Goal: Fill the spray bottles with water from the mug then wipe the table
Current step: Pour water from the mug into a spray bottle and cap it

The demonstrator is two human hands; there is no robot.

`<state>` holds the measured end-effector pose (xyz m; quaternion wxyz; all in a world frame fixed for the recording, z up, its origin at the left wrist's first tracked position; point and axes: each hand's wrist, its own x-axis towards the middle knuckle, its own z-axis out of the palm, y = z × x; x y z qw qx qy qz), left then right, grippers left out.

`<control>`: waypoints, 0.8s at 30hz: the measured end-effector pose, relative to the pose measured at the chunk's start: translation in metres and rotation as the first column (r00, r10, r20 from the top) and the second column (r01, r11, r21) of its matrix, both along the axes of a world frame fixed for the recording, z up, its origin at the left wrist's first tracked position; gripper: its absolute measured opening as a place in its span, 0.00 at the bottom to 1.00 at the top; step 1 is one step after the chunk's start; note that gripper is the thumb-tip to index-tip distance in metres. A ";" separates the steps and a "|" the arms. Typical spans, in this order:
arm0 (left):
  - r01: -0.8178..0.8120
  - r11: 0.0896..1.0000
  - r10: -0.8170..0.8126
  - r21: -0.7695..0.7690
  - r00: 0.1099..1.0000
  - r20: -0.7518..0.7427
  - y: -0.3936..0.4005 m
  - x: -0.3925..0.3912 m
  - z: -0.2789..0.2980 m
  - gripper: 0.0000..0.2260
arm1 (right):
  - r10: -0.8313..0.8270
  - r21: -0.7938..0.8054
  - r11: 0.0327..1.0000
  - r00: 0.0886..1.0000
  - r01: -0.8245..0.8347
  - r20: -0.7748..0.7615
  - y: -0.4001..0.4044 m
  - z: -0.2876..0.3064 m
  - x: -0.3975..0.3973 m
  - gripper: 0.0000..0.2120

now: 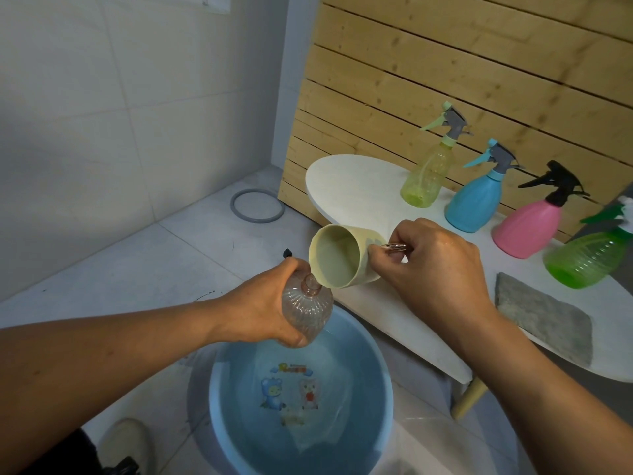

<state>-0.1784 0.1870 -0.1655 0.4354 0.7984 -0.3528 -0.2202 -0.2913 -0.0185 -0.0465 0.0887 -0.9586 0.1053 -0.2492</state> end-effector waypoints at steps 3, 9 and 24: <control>0.000 1.000 0.000 0.004 1.000 0.005 0.000 -0.001 0.000 0.45 | -0.002 -0.013 1.000 1.000 0.002 0.004 0.000 0.000 0.000 0.12; 0.004 1.000 -0.004 0.008 1.000 0.009 -0.001 -0.001 0.001 0.45 | 0.005 -0.022 1.000 1.000 -0.005 0.002 0.001 0.000 0.000 0.12; 0.009 1.000 -0.009 0.011 1.000 0.010 0.000 -0.001 0.001 0.46 | 0.027 -0.077 0.997 1.000 -0.026 0.013 0.002 0.000 -0.002 0.13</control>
